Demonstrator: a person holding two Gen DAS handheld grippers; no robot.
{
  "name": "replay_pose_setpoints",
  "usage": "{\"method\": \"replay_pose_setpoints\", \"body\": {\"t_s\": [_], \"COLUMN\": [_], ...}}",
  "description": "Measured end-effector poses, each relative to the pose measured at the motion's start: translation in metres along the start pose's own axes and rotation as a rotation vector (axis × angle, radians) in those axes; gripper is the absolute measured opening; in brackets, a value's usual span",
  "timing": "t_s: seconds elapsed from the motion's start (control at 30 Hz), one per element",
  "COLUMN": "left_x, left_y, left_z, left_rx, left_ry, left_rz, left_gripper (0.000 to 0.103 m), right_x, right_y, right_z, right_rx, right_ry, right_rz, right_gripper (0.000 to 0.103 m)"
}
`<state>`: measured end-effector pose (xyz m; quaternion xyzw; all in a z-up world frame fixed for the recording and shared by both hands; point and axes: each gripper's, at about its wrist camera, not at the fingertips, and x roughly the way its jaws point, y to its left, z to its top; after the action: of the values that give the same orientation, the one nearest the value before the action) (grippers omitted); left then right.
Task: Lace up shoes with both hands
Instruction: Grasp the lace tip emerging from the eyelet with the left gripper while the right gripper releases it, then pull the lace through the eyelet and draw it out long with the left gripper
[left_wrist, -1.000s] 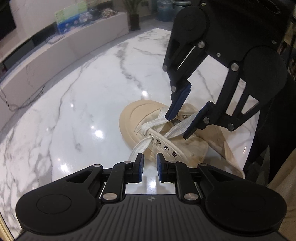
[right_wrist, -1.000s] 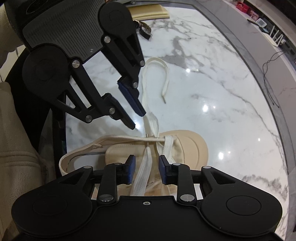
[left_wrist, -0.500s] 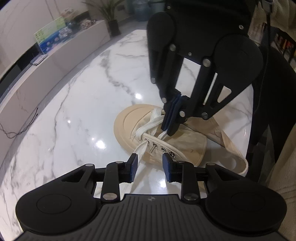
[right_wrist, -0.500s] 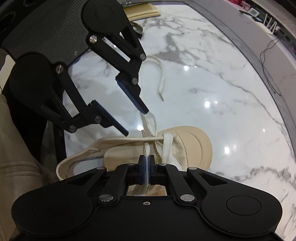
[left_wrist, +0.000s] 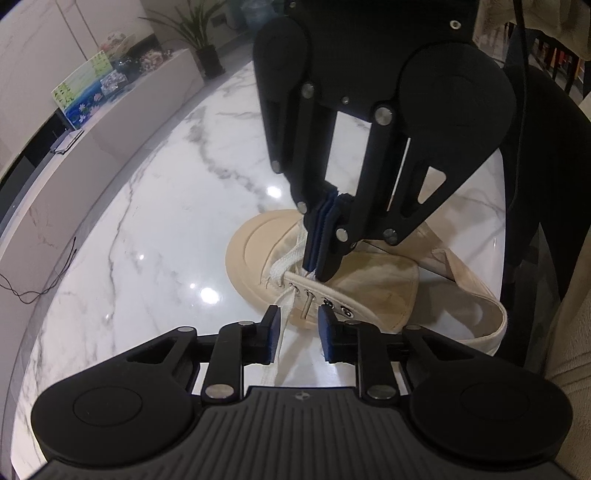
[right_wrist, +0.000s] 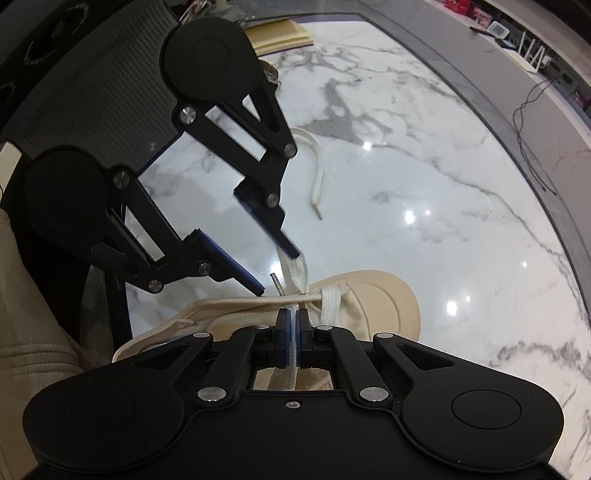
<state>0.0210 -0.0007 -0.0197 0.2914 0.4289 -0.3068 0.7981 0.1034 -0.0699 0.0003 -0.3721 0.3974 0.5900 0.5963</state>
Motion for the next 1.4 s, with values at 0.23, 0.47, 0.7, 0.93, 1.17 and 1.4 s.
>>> {"method": "replay_pose_setpoints", "body": {"t_s": [0.23, 0.47, 0.7, 0.93, 1.17, 1.4], "left_x": [0.007, 0.013, 0.018, 0.021, 0.021, 0.019], "left_y": [0.002, 0.002, 0.001, -0.005, -0.004, -0.003], "left_z": [0.006, 0.009, 0.014, 0.016, 0.016, 0.017], "left_rx": [0.037, 0.097, 0.101, 0.112, 0.091, 0.069], "left_ry": [0.020, 0.046, 0.056, 0.076, 0.092, 0.100], "left_rz": [-0.014, -0.031, -0.022, -0.011, 0.009, 0.028], "left_gripper": [0.013, 0.010, 0.006, 0.003, 0.002, 0.002], "right_x": [0.003, 0.002, 0.003, 0.003, -0.002, -0.010], "right_y": [-0.001, -0.003, -0.004, -0.005, -0.002, 0.006], "right_z": [0.001, -0.002, -0.006, -0.009, -0.012, -0.021], "right_rx": [0.005, 0.020, 0.032, 0.044, 0.063, 0.108], "right_ry": [-0.001, -0.012, -0.018, -0.034, -0.057, -0.084], "right_rz": [0.002, 0.009, 0.013, 0.014, -0.001, -0.056], "right_gripper": [0.001, 0.001, 0.001, 0.001, 0.002, 0.006]}}
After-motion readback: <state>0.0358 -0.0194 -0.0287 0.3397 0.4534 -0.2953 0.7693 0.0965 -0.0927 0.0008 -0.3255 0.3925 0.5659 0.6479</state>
